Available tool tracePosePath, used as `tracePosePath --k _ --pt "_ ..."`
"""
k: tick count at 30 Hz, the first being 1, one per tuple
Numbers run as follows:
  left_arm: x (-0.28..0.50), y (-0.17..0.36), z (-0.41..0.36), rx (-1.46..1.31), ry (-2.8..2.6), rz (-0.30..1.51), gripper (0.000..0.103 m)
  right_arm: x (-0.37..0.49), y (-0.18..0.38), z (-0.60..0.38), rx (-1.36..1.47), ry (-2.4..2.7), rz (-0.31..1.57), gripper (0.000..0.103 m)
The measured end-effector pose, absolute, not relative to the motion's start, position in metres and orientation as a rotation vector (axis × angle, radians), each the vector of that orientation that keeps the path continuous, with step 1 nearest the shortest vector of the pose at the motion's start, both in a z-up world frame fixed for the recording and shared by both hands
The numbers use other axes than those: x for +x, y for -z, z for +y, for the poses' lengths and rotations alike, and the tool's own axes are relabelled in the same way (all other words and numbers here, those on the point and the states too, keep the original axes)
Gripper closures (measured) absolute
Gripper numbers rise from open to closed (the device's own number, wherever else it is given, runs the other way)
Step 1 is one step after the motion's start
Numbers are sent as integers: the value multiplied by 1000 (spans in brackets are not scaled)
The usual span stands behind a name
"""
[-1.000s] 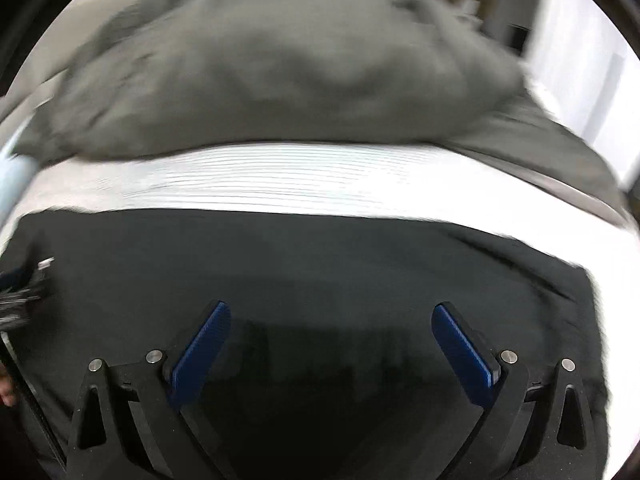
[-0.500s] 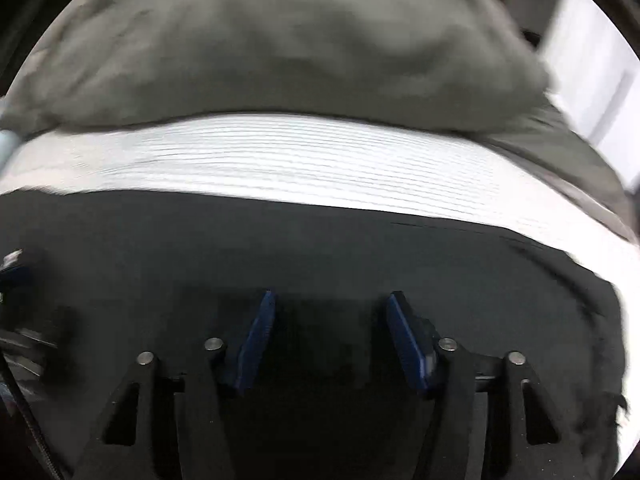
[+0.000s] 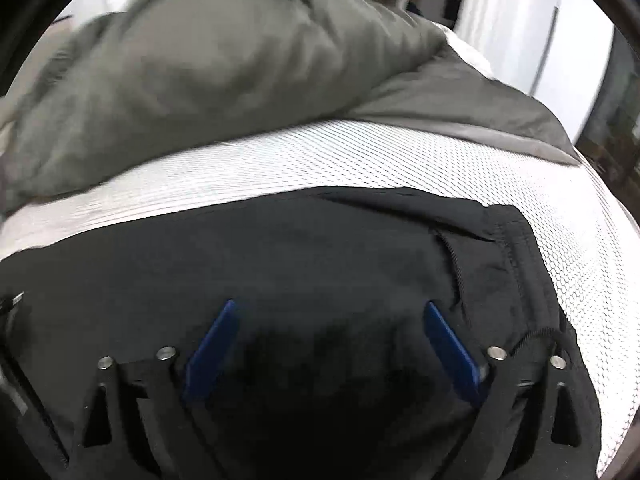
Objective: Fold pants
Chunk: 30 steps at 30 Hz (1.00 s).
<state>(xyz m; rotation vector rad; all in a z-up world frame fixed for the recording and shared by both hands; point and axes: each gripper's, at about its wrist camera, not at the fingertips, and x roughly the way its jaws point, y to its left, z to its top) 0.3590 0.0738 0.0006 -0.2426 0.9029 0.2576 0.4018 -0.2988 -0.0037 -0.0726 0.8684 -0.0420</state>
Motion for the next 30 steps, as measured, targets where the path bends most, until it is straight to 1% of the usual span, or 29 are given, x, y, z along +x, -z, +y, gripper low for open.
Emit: tracePosePath --k 3,7,10,12,15,17,19,22,25,28,30 --pt "313 -16 50 -227 -175 856 1 362 -11 -282 -81 -74 837 2" --pt "252 -14 1 -142 -88 830 0 307 -17 -248 -180 -234 789 1" --pt "213 5 -29 -70 -53 837 0 263 -4 -235 -157 -333 792 1" --pt "203 25 -44 -32 -55 867 0 236 14 -225 -183 -376 812 1" --pt "199 43 -59 62 -70 910 0 219 41 -205 -330 -350 871 1" --pt "198 43 -54 39 -67 914 0 214 50 -204 -419 -322 858 1" --pt "195 42 -34 -15 -102 911 0 214 45 -219 -411 -295 844 1" --pt "184 44 1 -102 -146 916 0 216 40 -267 -379 -160 830 1" --pt "173 39 27 -145 -186 897 0 217 39 -326 -256 -76 845 0" --pt "159 26 27 -161 -183 844 1 214 33 -367 -135 63 841 1" --pt "151 17 5 -143 -65 802 1 204 22 -368 -82 71 811 1"
